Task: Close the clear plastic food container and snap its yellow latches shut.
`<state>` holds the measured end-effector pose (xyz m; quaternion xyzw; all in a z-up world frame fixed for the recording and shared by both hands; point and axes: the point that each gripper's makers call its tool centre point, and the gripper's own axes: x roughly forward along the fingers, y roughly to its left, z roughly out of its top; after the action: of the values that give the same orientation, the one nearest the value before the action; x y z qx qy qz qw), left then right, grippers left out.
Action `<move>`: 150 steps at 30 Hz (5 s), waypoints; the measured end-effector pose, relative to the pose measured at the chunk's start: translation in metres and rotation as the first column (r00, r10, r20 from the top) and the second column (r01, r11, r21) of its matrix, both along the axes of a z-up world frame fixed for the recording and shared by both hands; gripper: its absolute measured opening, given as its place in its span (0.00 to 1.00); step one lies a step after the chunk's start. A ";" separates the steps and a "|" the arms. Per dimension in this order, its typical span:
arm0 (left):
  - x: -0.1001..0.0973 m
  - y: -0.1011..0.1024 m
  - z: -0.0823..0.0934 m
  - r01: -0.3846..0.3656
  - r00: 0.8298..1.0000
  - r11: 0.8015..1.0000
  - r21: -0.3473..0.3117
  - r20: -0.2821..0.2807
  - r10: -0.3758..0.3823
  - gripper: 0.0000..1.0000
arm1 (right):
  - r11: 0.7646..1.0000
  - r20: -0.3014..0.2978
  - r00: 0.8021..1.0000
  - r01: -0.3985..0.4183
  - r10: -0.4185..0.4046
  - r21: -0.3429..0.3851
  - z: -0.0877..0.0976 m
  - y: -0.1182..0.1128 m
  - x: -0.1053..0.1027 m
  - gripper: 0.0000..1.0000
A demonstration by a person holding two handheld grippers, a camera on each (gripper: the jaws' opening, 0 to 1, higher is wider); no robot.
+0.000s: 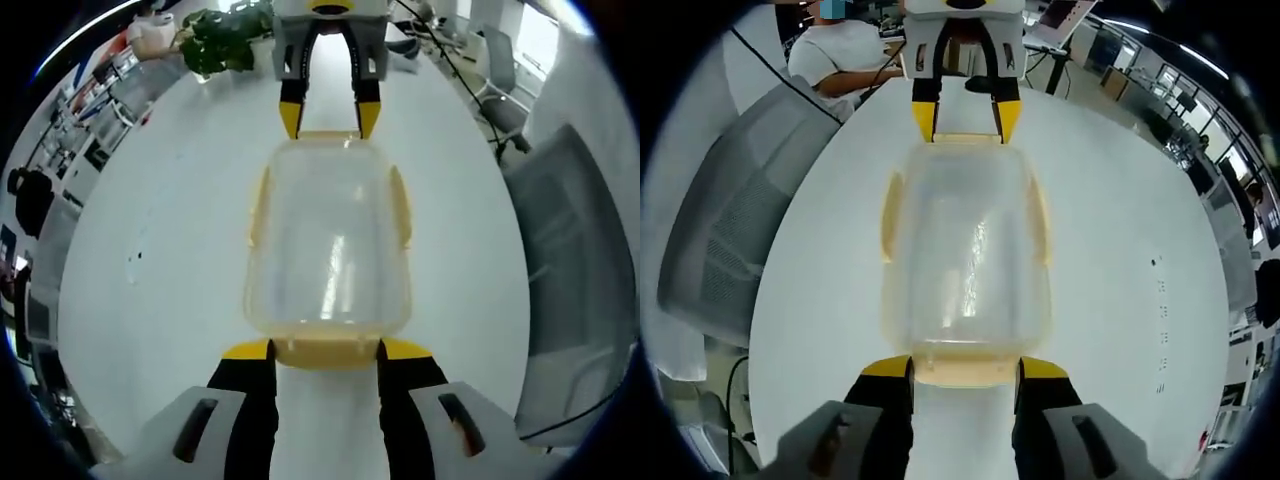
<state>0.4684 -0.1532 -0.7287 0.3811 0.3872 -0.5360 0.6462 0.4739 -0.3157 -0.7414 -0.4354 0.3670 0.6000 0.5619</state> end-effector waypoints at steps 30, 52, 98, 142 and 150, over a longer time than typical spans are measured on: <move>0.002 -0.002 -0.016 -0.004 1.000 1.000 -0.010 -0.013 0.004 0.37 | 1.000 -0.037 0.999 0.015 -0.015 -0.003 -0.009 -0.002 0.002 0.36; -0.002 0.002 -0.023 0.046 0.999 0.999 -0.009 0.014 -0.046 0.39 | 0.999 -0.034 0.999 0.011 -0.012 -0.036 -0.016 -0.012 -0.002 0.38; 0.018 0.004 0.007 -0.616 0.788 0.761 -0.206 -0.181 0.589 0.43 | 0.781 -0.226 0.787 0.609 -0.574 0.135 0.018 0.004 0.006 0.45; 0.005 -0.019 -0.010 -0.894 0.438 0.429 -0.127 -0.445 0.781 0.26 | 0.449 -0.462 0.410 0.893 -0.786 0.029 -0.003 0.028 0.014 0.33; 0.005 -0.018 -0.010 -0.869 0.491 0.462 -0.176 -0.409 0.769 0.27 | 0.447 -0.457 0.429 0.891 -0.779 0.075 -0.002 0.022 0.000 0.34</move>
<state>0.4738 -0.1712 -0.7385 -0.0581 0.5022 -0.2617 0.8222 0.4737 -0.2934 -0.7430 0.0182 0.5330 0.3518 0.7693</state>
